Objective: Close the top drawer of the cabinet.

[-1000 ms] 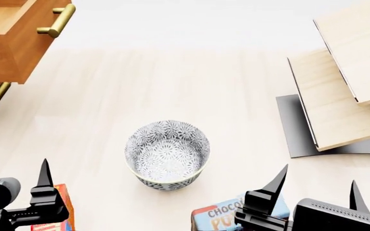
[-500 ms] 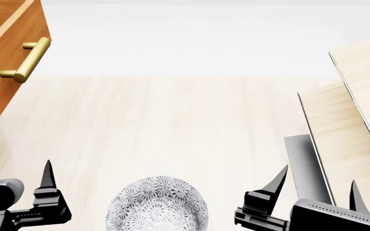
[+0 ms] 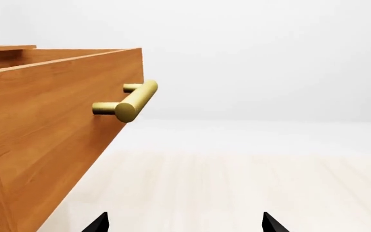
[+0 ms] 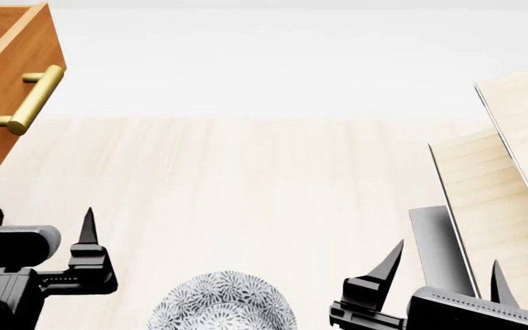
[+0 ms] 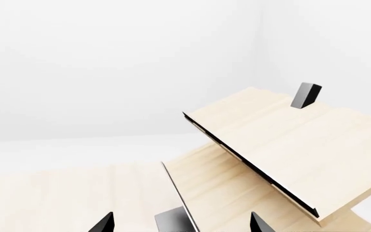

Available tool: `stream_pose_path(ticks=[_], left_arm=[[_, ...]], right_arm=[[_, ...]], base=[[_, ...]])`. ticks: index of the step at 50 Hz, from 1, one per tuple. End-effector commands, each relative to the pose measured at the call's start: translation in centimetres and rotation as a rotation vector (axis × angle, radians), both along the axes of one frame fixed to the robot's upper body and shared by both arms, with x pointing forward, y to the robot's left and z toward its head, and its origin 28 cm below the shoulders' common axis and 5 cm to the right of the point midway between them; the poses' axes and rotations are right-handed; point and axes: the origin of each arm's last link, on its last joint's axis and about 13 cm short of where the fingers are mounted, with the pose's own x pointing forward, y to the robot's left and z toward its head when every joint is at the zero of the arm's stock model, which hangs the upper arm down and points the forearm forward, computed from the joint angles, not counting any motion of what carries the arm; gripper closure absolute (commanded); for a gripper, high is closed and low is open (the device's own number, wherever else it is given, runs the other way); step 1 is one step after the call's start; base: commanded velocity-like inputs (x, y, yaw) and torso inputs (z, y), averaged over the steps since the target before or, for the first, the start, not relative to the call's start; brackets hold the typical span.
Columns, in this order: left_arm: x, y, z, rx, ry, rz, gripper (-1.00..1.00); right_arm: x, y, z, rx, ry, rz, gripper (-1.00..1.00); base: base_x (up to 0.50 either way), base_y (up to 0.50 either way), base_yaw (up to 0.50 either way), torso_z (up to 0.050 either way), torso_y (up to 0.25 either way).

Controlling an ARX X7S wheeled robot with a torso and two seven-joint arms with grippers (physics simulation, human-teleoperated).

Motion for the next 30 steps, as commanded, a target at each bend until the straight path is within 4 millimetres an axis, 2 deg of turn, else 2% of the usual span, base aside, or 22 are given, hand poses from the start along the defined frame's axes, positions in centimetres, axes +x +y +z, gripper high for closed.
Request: stream_pose_path(ticks=[1, 9, 10, 16, 17, 18, 19, 20, 26, 30], left_arm=[[4.6, 0.0, 2.5, 0.062, 0.015, -0.053, -1.0], [9.5, 0.1, 5.2, 0.093, 0.03, -0.055, -1.0], [9.5, 0.1, 5.2, 0.093, 0.03, -0.055, -1.0], [15.0, 0.6, 5.7, 0.123, 0.013, -0.044, -1.0], [16.2, 0.5, 6.6, 0.13, -0.016, -0.038, -1.0], [16.4, 0.8, 5.8, 0.131, 0.021, -0.028, -1.0], [17.4, 0.9, 6.8, 0.121, 0.004, 0.0, -1.0], [18.0, 1.2, 6.9, 0.12, 0.016, 0.021, -1.0], [18.4, 2.7, 8.3, 0.06, 0.083, 0.115, -1.0], [18.3, 3.1, 8.2, 0.041, 0.12, 0.144, -1.0]], right_arm=[[0.1, 0.2, -0.2, -0.004, 0.007, 0.007, -1.0], [0.2, 0.4, -0.4, -0.005, 0.011, 0.01, -1.0], [0.2, 0.4, -0.4, -0.005, 0.011, 0.01, -1.0], [0.3, 0.6, -0.6, -0.01, 0.013, 0.017, -1.0], [0.5, 0.6, -0.7, -0.01, 0.013, 0.018, -1.0], [0.5, 0.5, -0.7, -0.01, 0.013, 0.018, -1.0], [0.5, 0.6, -0.7, -0.01, 0.014, 0.018, -1.0], [0.6, 0.6, -0.7, -0.011, 0.015, 0.019, -1.0], [0.6, 0.8, -0.9, -0.014, 0.018, 0.024, -1.0], [0.7, 0.8, -1.0, -0.015, 0.02, 0.024, -1.0]], base=[[0.0, 0.0, 0.0, 0.0, 0.0], [0.0, 0.0, 0.0, 0.0, 0.0], [0.0, 0.0, 0.0, 0.0, 0.0], [0.0, 0.0, 0.0, 0.0, 0.0], [0.0, 0.0, 0.0, 0.0, 0.0], [0.0, 0.0, 0.0, 0.0, 0.0], [0.0, 0.0, 0.0, 0.0, 0.0], [0.0, 0.0, 0.0, 0.0, 0.0], [0.0, 0.0, 0.0, 0.0, 0.0], [0.0, 0.0, 0.0, 0.0, 0.0]])
